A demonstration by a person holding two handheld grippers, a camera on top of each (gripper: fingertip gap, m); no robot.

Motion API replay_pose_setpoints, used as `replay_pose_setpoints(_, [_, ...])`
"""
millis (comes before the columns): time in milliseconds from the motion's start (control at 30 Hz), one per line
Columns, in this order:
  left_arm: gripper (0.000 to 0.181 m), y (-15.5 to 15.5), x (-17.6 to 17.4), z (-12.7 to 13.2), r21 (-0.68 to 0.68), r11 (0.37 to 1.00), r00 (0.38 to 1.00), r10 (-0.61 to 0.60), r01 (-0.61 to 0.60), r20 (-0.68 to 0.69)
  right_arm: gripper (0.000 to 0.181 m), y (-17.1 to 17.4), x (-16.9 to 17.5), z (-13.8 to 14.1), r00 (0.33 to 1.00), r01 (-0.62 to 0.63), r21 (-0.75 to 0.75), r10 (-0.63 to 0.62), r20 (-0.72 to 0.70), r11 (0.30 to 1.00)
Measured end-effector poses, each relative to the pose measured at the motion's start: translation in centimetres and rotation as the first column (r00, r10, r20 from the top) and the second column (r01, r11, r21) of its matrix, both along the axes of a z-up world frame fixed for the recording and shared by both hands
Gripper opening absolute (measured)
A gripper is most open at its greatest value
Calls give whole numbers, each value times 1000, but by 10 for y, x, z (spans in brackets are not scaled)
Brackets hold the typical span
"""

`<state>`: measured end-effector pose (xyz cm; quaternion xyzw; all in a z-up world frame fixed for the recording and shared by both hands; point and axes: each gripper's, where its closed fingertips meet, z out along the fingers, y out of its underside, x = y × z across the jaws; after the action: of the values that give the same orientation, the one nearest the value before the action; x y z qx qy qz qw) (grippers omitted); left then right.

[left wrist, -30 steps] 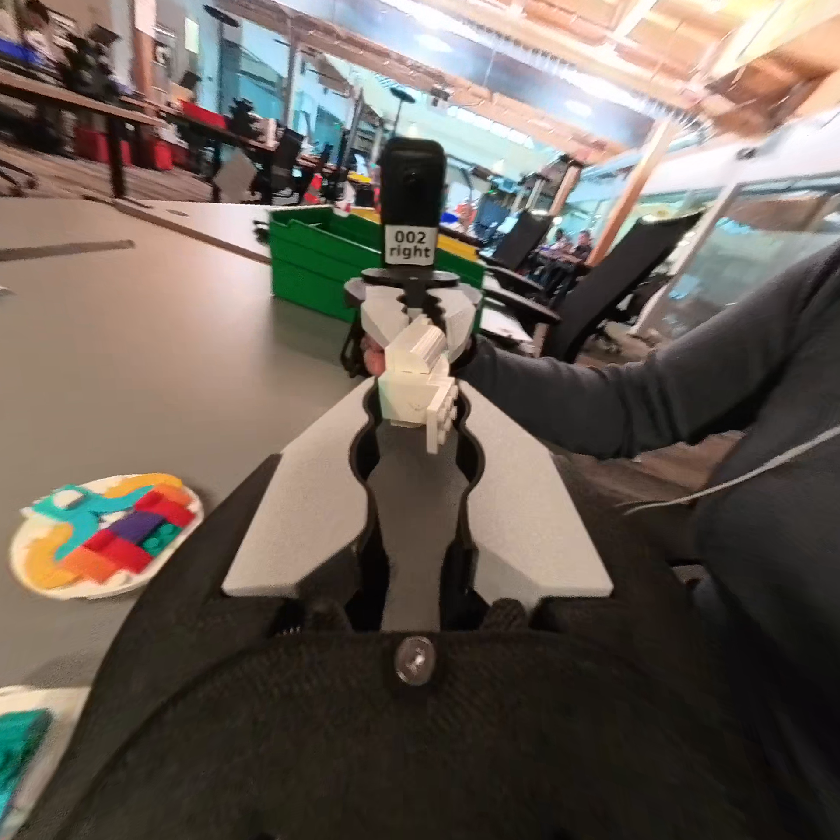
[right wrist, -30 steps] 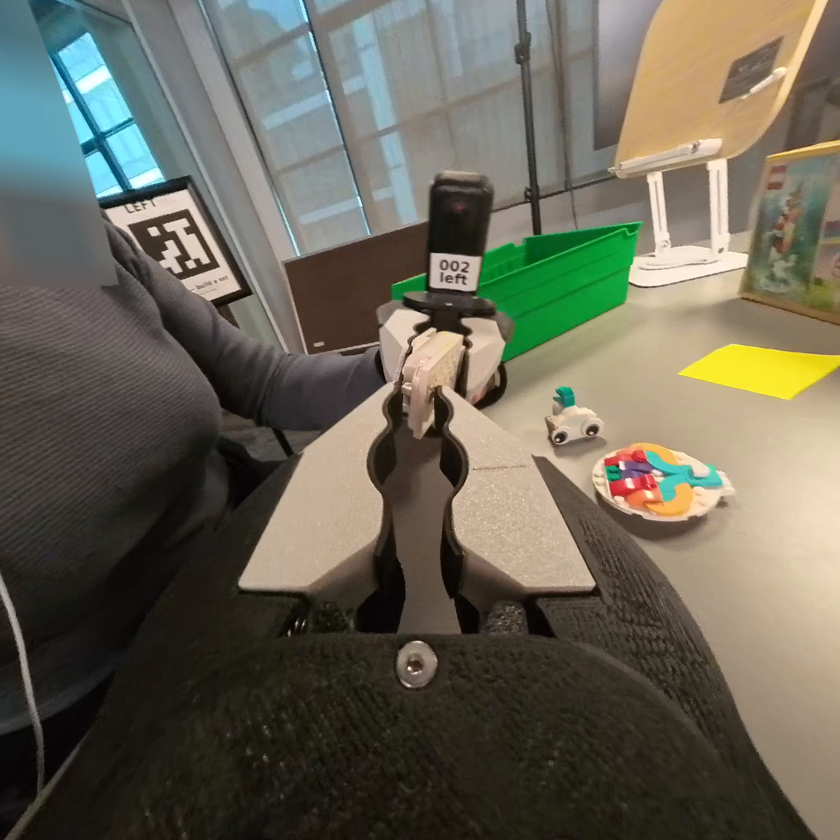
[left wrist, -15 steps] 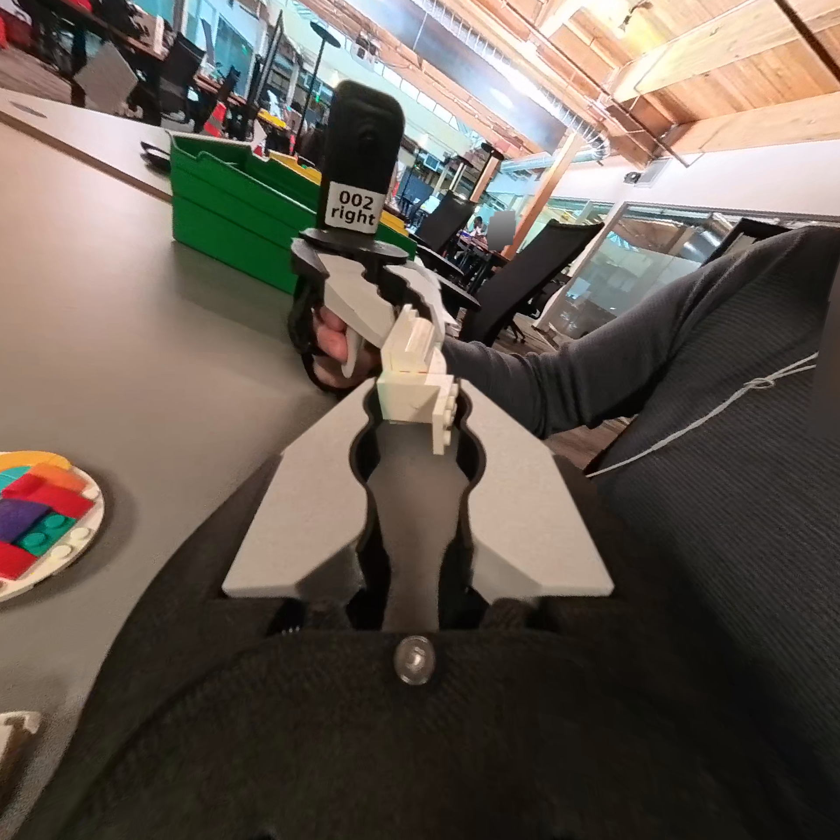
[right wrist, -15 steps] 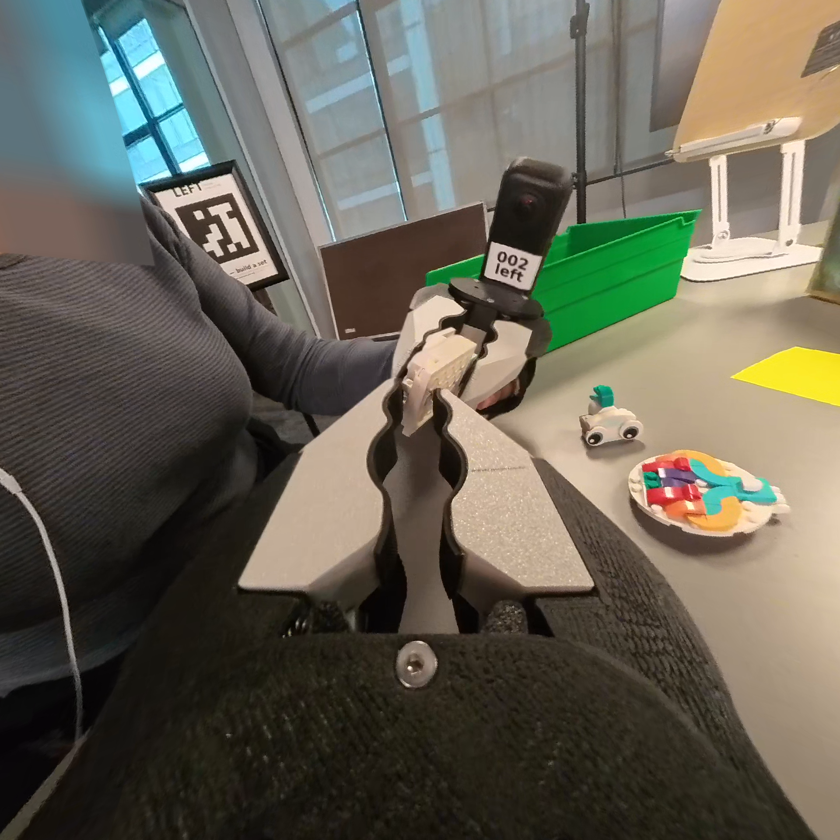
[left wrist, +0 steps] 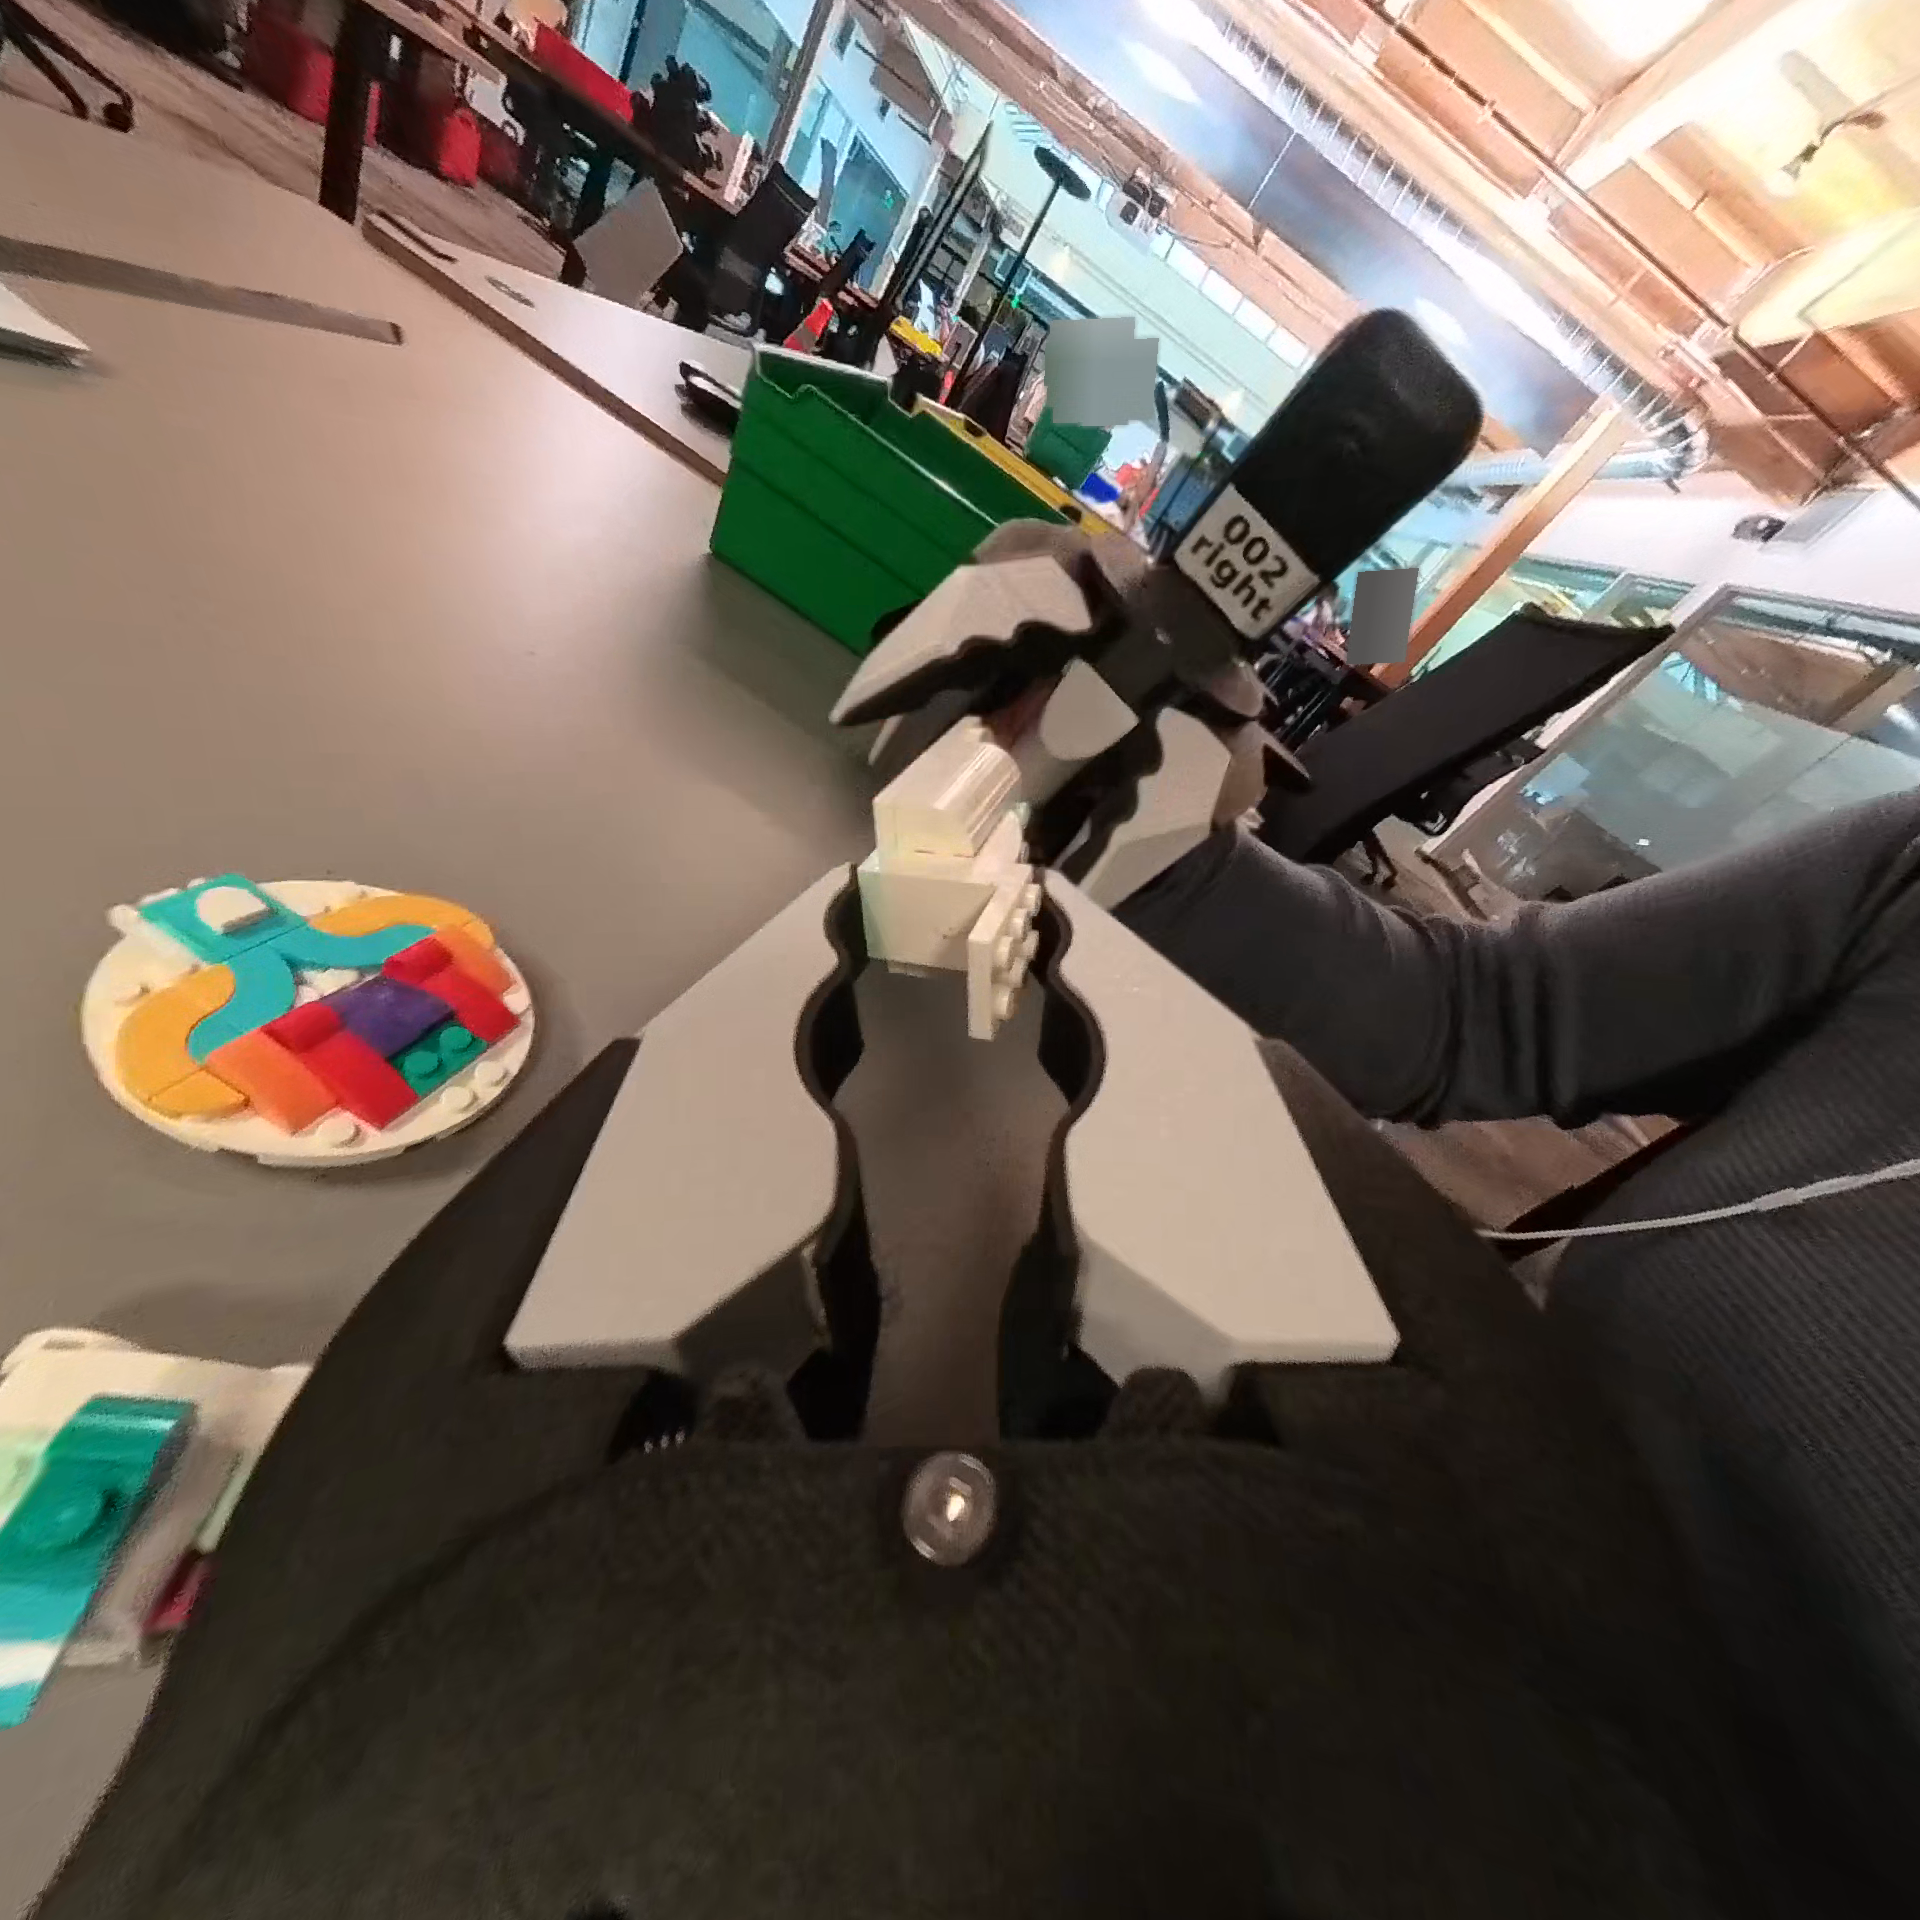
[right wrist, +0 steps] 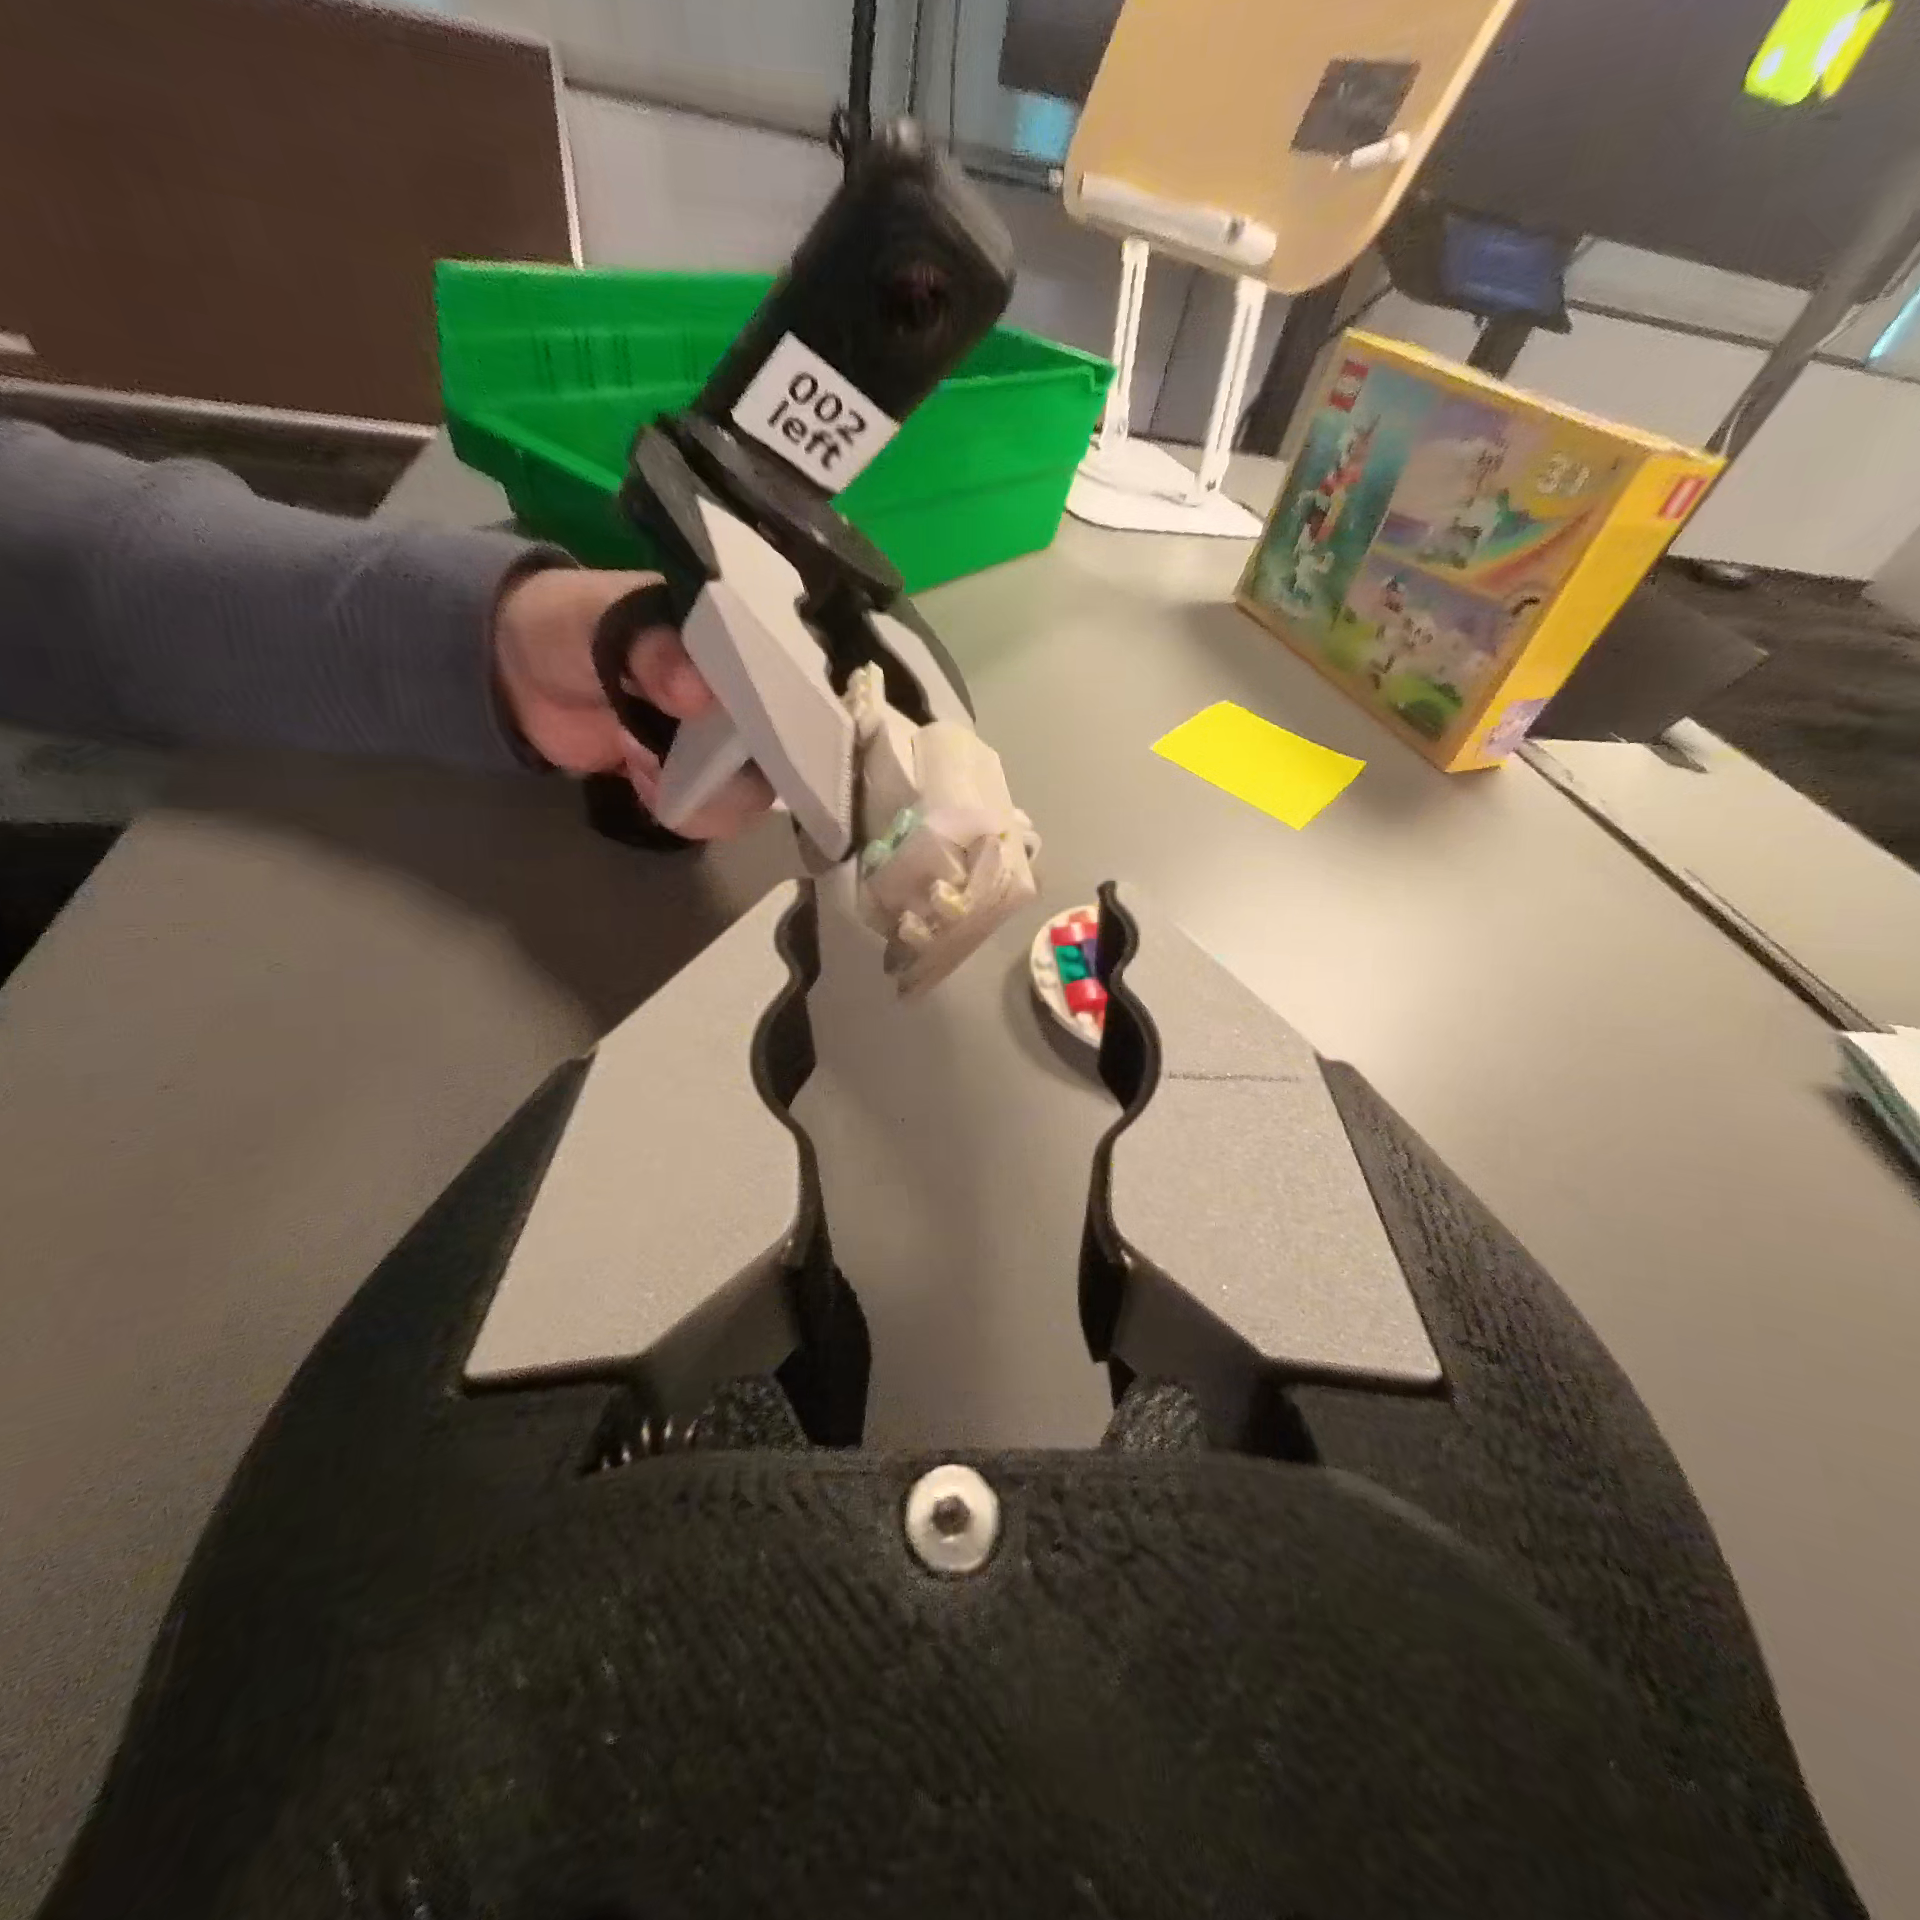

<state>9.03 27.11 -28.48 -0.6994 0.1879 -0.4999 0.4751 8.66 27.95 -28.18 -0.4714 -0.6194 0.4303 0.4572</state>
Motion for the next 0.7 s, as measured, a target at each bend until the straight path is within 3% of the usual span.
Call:
replay_pose_setpoints(133, [29, -1, 2, 3, 52, 999, 1000, 4, -3, -24, 40, -4, 1, 8, 999, -20, -15, 19, -43, 1000])
replay_pose_setpoints(267, [30, -7, 0, 9, 225, 974, 992, 30, -1, -125, 19, -8, 11, 24, 985, -158, -308, 126, -121, 938])
replay_pose_setpoints(367, [30, -8, 3, 6, 247, 969, 983, 41, 5, -179, 9, -9, 12, 21, 983, -178, -361, 150, -105, 916])
replay_pose_setpoints(433, [30, -5, 3, 3, 211, 978, 983, 49, -12, -174, 10, -2, 11, 19, 991, -118, -280, 97, -87, 953])
replay_pose_setpoints(500, [29, 0, -2, 1, 159, 986, 985, 73, -48, -154, 19, 9, 10, 15, 998, -3, -89, -2, -60, 996])
replay_pose_setpoints(567, [29, 4, -6, -4, 99, 993, 986, 83, -69, -148, 19, 10, 10, 10, 998, 49, 88, -47, -30, 995])
replay_pose_setpoints(700, [29, 7, -9, -3, -40, 997, 998, 60, -60, -15, 38, 6, 6, 6, 998, 57, 199, -53, -23, 978])
